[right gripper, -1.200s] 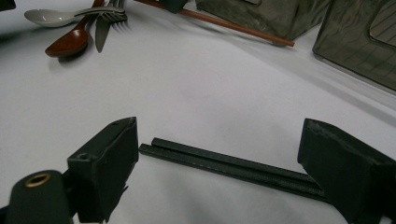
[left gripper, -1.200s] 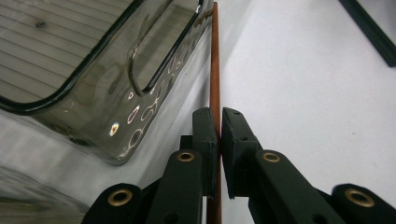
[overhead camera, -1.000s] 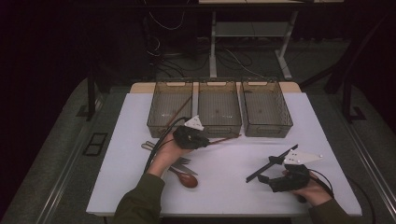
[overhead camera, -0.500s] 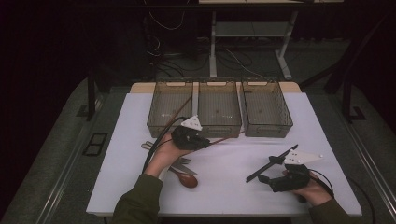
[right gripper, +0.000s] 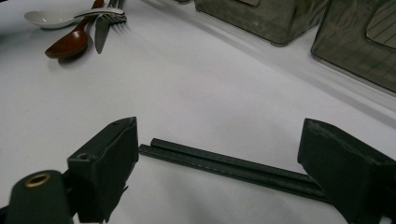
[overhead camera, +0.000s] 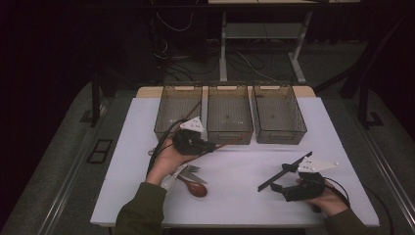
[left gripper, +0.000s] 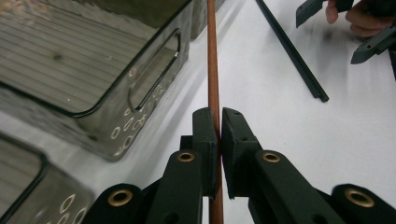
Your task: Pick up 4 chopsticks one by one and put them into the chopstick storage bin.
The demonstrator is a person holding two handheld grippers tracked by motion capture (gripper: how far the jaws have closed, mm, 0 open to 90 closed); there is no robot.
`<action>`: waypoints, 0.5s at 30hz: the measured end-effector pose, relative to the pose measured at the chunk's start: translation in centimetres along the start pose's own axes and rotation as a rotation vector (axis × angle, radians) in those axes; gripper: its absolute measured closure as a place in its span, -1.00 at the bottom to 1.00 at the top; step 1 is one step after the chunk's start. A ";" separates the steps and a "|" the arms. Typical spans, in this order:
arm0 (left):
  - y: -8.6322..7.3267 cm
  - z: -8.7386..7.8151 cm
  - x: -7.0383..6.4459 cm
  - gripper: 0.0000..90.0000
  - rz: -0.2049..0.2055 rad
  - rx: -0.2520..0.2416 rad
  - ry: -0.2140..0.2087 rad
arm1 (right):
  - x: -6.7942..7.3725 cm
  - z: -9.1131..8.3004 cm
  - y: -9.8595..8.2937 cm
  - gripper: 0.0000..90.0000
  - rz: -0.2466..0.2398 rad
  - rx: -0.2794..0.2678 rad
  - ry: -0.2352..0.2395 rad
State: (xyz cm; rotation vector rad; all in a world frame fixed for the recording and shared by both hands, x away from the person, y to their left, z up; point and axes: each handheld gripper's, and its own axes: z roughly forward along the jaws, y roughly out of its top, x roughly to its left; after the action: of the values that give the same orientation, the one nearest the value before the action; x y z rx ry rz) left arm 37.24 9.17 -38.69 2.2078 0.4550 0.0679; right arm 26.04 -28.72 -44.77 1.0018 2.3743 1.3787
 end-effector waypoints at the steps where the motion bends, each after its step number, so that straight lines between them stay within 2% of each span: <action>1: 0.0 -0.2 0.0 0.86 -0.008 -0.005 0.006 | 0.0 0.0 0.0 -0.73 0.000 -0.001 0.000; 8: -0.1 -1.5 0.5 0.86 -0.030 -0.012 0.041 | 0.0 0.0 0.0 -0.73 0.000 0.000 -0.001; 15: 0.6 -2.9 1.3 0.86 -0.046 -0.003 0.076 | -0.1 0.0 0.0 -0.73 0.004 0.001 0.001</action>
State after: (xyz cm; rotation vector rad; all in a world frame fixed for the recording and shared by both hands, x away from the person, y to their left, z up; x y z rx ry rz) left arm 38.01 11.44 -36.57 2.1967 0.5470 0.1282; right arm 26.09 -28.78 -44.74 1.0072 2.3754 1.3794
